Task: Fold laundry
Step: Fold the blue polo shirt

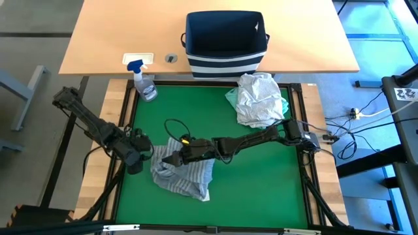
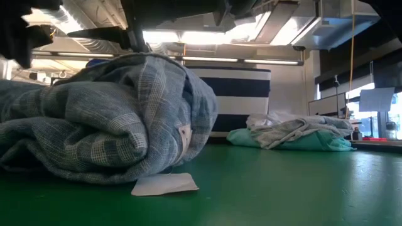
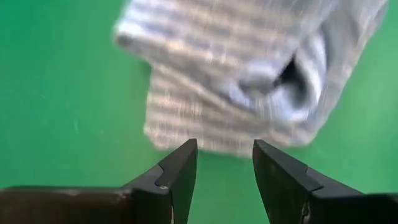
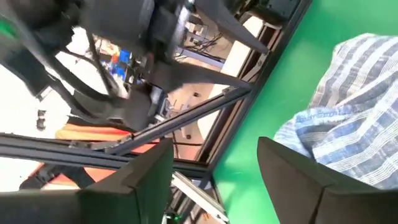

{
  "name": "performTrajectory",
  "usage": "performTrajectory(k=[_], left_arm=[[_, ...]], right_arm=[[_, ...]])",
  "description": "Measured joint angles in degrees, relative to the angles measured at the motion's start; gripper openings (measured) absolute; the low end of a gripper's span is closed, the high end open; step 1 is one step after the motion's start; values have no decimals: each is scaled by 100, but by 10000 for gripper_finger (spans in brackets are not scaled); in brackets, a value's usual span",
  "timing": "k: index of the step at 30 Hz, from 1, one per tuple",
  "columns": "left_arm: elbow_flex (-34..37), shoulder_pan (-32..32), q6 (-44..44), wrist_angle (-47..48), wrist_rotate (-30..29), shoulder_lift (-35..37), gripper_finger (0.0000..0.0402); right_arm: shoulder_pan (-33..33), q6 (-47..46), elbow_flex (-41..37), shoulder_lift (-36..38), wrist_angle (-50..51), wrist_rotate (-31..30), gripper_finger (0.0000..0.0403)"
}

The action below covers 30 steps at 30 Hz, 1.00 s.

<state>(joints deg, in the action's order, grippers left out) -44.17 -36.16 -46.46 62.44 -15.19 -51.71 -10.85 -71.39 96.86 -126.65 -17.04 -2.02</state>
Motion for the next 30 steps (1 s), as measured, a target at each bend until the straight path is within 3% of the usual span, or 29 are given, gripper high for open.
performTrajectory(k=[8,14,21,25,30], left_arm=[[159,-2,-172,-1215,-464,288,151],[384,4,-1021,-1826,-529,55,170],[774,370,-2881,-1856,-495,-198,237],[1133,718,-3540,-2198,-310,-408,252],[1586,986,-3702,-3526,-18,-573,250]], right_arm=[[-34,766,-4,265,186,621,232],[-245,1560,0,790,2039,790,232],[-730,2236,-2,1317,5009,-453,232],[-1030,2292,-2,1381,6498,-1234,232],[-1344,2543,-161,1388,6913,-1403,232]])
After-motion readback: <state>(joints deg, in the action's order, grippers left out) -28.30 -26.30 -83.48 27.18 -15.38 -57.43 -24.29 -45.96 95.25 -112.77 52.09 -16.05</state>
